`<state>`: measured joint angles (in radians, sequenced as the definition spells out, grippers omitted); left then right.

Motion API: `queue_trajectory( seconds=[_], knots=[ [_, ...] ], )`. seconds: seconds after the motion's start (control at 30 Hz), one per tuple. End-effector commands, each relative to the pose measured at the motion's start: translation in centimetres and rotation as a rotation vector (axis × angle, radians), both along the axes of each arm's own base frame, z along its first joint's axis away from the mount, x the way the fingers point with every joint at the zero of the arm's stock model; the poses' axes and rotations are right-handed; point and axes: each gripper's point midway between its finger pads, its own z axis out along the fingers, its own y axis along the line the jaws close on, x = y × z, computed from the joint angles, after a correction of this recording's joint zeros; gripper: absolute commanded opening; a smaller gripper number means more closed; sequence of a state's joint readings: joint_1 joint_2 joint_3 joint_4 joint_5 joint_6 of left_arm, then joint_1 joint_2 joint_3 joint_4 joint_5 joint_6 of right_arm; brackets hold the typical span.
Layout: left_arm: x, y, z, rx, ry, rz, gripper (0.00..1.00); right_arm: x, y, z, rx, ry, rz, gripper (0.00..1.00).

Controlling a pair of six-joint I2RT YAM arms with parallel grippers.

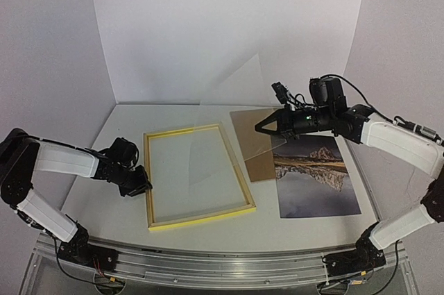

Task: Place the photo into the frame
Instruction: Move the photo frame to the center of the board, then place the photo frame item in the photo frame.

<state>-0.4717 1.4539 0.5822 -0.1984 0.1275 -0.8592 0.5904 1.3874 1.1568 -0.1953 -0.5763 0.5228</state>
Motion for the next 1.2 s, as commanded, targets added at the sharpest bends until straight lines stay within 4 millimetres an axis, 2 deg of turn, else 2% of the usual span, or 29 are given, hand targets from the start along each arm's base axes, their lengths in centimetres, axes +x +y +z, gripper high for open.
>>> queue_trajectory(
  seconds=[0.0, 0.17, 0.3, 0.43, 0.47, 0.5, 0.57, 0.63, 0.67, 0.83, 0.93, 1.03, 1.17],
  knots=[
    [-0.5, -1.0, 0.9, -0.074, -0.002, 0.068, 0.26, 0.3, 1.4, 0.8, 0.050, -0.038, 0.038, 0.00],
    [-0.8, -2.4, 2.0, -0.151, -0.036, 0.059, 0.27, 1.2, 2.2, 0.0, 0.041, -0.022, 0.044, 0.00],
    [-0.8, -3.6, 2.0, -0.193, -0.040, 0.037, 0.29, 1.7, 2.8, -0.8, 0.037, -0.001, 0.054, 0.00],
    [-0.9, -2.9, 1.7, -0.123, -0.004, 0.047, 0.35, 1.7, 3.8, -0.9, 0.049, 0.012, 0.090, 0.00],
    [-0.9, -2.5, 1.9, -0.104, -0.007, 0.054, 0.40, 1.7, 4.0, -0.9, 0.051, 0.014, 0.099, 0.00],
    [-1.0, -2.0, 2.3, -0.088, -0.014, 0.063, 0.49, 1.7, 4.3, -0.9, 0.054, 0.016, 0.107, 0.00],
    [-1.2, -1.0, 3.4, -0.060, -0.039, 0.090, 0.78, 1.4, 5.1, -0.6, 0.062, 0.012, 0.137, 0.00],
    [-1.2, 0.6, 5.0, -0.018, -0.082, 0.144, 0.94, 0.6, 6.4, 0.0, 0.074, 0.001, 0.178, 0.00],
    [-1.3, 1.4, 5.5, 0.003, -0.094, 0.168, 0.99, 0.3, 7.2, 0.5, 0.083, -0.006, 0.201, 0.00],
    [-1.6, 5.6, 8.3, 0.123, -0.116, 0.301, 1.00, -1.6, 11.0, 2.2, 0.124, -0.008, 0.313, 0.00],
    [-1.5, 7.6, 9.9, 0.144, -0.124, 0.361, 1.00, -0.6, 12.1, 0.7, 0.112, 0.033, 0.275, 0.00],
    [-1.4, 8.6, 11.7, 0.116, -0.160, 0.405, 1.00, 0.4, 13.2, -2.1, 0.116, 0.120, 0.259, 0.00],
    [-1.6, 8.8, 13.0, 0.085, -0.199, 0.422, 1.00, 1.1, 14.3, -6.8, 0.114, 0.261, 0.240, 0.00]
  ],
)
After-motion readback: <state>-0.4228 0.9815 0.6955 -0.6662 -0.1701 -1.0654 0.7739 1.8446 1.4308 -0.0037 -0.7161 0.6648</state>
